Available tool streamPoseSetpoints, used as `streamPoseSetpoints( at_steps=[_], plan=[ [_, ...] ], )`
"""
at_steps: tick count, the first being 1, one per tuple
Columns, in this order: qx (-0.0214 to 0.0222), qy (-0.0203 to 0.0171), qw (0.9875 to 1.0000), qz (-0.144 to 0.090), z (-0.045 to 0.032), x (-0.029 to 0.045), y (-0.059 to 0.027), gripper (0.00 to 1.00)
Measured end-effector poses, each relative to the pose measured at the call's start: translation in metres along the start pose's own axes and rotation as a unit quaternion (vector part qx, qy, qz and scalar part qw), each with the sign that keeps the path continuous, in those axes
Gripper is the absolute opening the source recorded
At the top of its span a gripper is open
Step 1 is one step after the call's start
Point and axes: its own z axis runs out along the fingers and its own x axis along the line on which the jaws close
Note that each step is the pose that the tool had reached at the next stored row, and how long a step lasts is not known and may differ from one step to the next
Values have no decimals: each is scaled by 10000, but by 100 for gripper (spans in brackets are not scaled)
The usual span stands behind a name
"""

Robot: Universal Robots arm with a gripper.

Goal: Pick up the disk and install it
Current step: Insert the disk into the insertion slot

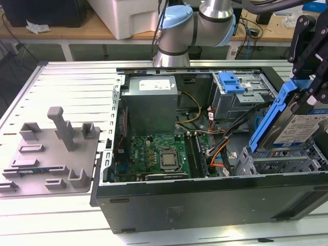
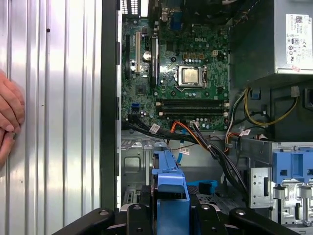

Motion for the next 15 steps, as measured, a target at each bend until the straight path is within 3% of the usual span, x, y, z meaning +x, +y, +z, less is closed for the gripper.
streamPoseSetpoints(
  at_steps=[15],
  plan=[
    [4,-1,10000,64,20,1,5,37]
  ],
)
